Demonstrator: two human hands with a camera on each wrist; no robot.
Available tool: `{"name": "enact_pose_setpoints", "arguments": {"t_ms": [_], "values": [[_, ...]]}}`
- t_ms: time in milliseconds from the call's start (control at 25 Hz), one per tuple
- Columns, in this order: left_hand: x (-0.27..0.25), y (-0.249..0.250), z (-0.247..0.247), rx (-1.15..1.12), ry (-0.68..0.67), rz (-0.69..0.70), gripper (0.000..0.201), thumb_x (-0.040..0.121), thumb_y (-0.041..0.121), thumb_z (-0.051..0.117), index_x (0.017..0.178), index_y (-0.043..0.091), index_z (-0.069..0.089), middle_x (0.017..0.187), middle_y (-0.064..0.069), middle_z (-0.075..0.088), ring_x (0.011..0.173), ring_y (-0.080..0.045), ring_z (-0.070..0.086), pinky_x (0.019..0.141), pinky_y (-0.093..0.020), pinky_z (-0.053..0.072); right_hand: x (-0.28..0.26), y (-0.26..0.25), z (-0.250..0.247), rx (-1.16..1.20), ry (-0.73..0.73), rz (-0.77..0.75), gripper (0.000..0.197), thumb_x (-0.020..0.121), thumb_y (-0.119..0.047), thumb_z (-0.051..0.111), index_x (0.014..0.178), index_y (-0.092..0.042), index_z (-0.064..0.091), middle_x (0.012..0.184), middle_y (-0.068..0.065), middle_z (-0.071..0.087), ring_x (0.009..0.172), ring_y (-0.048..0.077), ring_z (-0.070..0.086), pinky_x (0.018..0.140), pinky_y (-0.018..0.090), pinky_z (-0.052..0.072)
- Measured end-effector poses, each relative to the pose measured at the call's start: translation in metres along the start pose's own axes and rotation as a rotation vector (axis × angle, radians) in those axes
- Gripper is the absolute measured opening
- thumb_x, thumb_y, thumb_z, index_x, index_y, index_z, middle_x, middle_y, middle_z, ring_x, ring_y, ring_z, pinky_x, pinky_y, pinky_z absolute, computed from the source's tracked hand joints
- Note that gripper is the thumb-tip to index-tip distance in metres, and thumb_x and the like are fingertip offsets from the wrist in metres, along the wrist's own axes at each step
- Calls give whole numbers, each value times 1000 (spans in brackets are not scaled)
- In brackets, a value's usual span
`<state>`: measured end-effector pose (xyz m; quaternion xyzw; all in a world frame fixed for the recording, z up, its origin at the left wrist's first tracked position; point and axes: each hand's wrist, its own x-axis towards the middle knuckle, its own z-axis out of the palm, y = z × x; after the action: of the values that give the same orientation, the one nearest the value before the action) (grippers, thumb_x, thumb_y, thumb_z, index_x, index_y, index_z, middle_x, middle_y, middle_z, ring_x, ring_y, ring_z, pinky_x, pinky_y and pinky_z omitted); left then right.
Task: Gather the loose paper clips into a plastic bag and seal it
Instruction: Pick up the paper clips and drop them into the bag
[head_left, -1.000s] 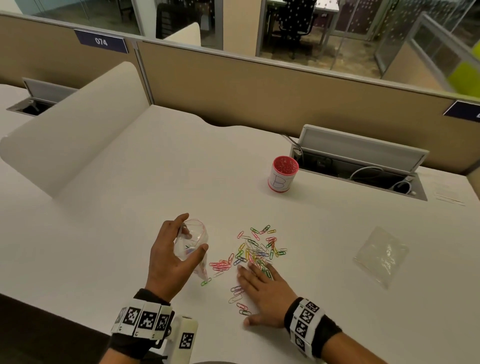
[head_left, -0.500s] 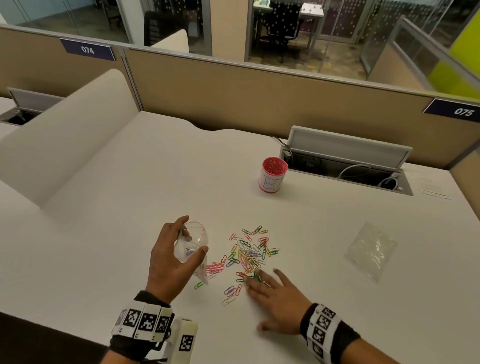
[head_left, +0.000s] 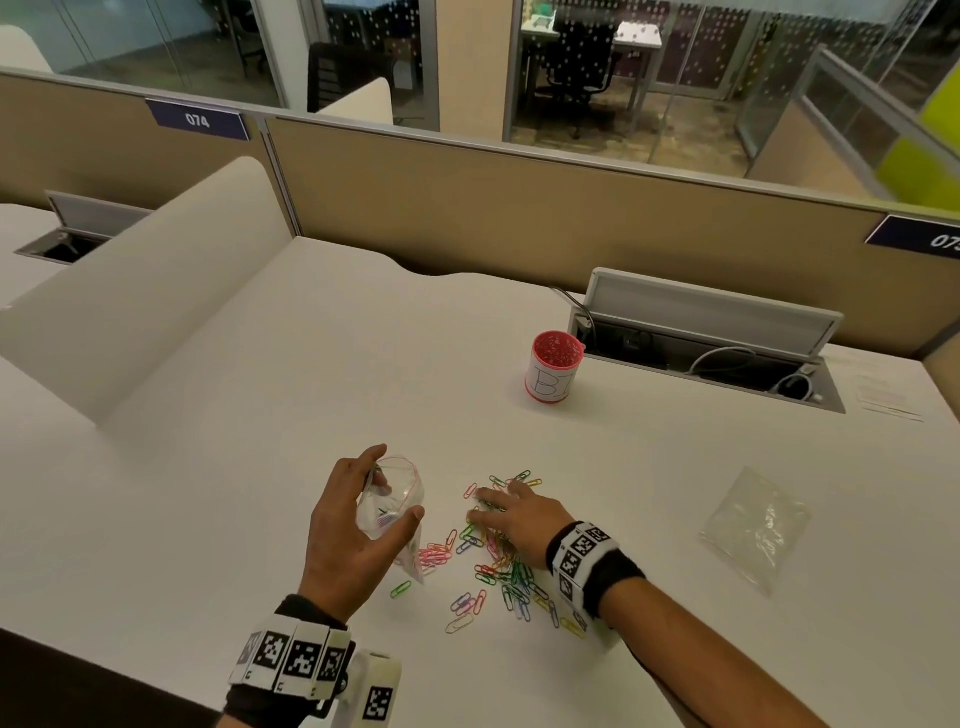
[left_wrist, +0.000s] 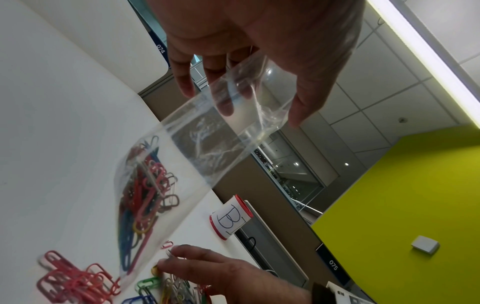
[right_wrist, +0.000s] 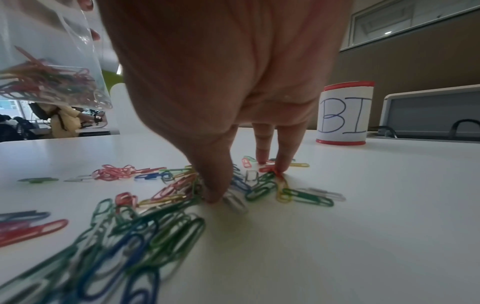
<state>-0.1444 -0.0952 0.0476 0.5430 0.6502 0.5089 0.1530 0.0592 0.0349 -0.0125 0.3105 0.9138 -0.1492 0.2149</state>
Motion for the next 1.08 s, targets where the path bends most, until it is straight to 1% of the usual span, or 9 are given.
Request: {"name": "enact_pose_setpoints", "arguments": {"t_ms": [160,280,400,480,560,760,880,1000,1080], "values": [[0,-3,-1,-5,15,-10,62,68,47,63,124,24,49,96,4,54,94,-9,55,80,-11,44,-3,-3,8,0,117,24,45,91,-3,49,135,-16,45,143,9,39,125,32,38,84,44,51],[1,-3,0,-3,15,-12,62,68,48,63,124,25,48,96,4,55,94,-7,54,79,-17,45,-11,5,18,65,157,59,34,93,-7,48,127,-14,53,133,6,47,116,28,46,84,40,50],[2,-4,3,2,4,-15,64,68,49,62,125,23,48,96,5,54,94,-6,54,80,-19,44,-21,13,18,203,184,161,43,93,-19,53,135,-23,47,137,-1,47,119,24,47,90,37,48],[3,-4,6,-1,-9,-20,66,68,50,62,126,21,49,96,6,54,94,-6,54,80,-19,45,-24,14,16,231,161,240,55,90,-28,58,141,-28,37,139,-1,43,122,23,44,92,37,48],[4,-2,10,-9,-25,-19,67,67,50,62,126,21,49,96,6,54,95,-5,54,80,-19,44,-24,9,19,223,120,260,62,86,-32,63,141,-30,35,137,1,40,122,25,41,90,38,49],[7,3,19,-21,-52,9,65,68,48,63,125,19,50,95,5,54,93,-10,55,80,-20,45,-12,-11,36,149,215,169,29,90,-11,54,119,-12,59,120,11,50,107,31,49,76,35,45],[6,3,19,-21,-59,8,65,68,49,62,125,18,50,95,5,54,93,-9,55,79,-15,43,-8,-14,42,121,213,175,26,91,-2,47,111,-3,62,110,16,55,97,35,56,70,34,40],[5,2,18,-19,-67,6,64,68,50,62,124,22,49,95,6,54,94,-6,54,77,-10,42,-7,-9,39,132,207,204,26,91,-3,47,110,-4,64,108,15,59,93,34,60,70,33,40],[3,0,19,-24,-75,3,64,68,50,62,124,24,48,95,6,54,95,-5,54,76,-11,43,-11,-4,32,200,238,245,27,93,-9,46,112,-8,66,110,13,62,97,31,60,78,32,43]]}}
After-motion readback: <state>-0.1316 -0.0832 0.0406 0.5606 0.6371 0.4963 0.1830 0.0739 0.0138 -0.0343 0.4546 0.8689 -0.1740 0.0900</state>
